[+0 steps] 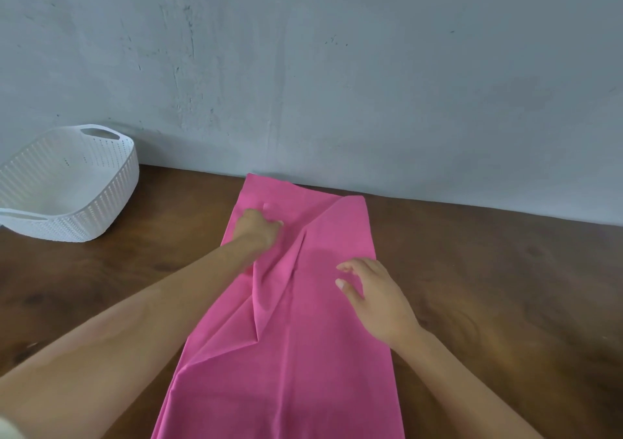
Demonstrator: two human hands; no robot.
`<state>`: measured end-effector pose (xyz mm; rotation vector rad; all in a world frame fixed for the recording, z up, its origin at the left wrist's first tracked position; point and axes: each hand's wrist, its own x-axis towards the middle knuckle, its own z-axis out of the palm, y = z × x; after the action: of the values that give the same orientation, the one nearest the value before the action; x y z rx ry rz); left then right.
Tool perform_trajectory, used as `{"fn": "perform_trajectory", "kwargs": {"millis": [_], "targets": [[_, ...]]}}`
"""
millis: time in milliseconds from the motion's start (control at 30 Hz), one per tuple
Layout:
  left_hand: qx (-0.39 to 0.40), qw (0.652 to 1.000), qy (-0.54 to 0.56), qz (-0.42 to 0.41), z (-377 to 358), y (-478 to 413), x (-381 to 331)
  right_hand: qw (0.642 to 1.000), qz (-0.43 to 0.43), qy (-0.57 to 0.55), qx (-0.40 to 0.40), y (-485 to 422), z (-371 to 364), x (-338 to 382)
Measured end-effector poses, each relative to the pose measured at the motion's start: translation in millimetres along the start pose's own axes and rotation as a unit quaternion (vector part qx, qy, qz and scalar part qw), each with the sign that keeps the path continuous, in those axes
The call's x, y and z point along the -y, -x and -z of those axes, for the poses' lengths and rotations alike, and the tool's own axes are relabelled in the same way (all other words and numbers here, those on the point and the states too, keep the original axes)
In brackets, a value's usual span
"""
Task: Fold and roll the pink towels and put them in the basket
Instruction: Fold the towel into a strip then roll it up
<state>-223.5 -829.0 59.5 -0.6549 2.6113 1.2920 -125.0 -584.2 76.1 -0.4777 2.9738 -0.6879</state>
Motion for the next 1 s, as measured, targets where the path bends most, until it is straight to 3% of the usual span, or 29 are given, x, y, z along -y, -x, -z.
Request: {"fn": "perform_trajectory", "kwargs": {"millis": [133,300,500,600,667,900,1000], "targets": [[0.032,0.999,-0.005,-0.034,2.1,-18.0,-9.7,1.0,-0.001,-0.003,-0.012,-39.4,13.6,-1.1],[0.035,0.981,0.047,-0.187,5.7,-25.7,-11.2,1.0,0.025,0.004,-0.01,-101.9,30.7,-1.4],[0.115,0.945,0.112,-0.285,31.2,-14.2,-10.2,0.993,0.032,-0.054,0.098,-173.7,30.8,0.2],[0.13,0.933,0.169,-0.291,40.8,-17.6,-8.2,0.983,0.02,-0.076,0.163,-197.1,25.6,-0.6],[0.111,0.933,0.169,-0.298,47.4,-24.6,-6.9,0.984,0.021,-0.035,0.176,-206.0,20.9,-1.8],[-0.044,0.977,0.083,-0.193,53.6,-75.0,9.0,0.99,0.036,0.079,0.11,-216.2,14.7,-10.5],[-0.07,0.983,0.058,-0.159,48.0,-96.9,12.8,0.991,0.066,0.092,0.07,-216.5,13.5,-9.4]]}}
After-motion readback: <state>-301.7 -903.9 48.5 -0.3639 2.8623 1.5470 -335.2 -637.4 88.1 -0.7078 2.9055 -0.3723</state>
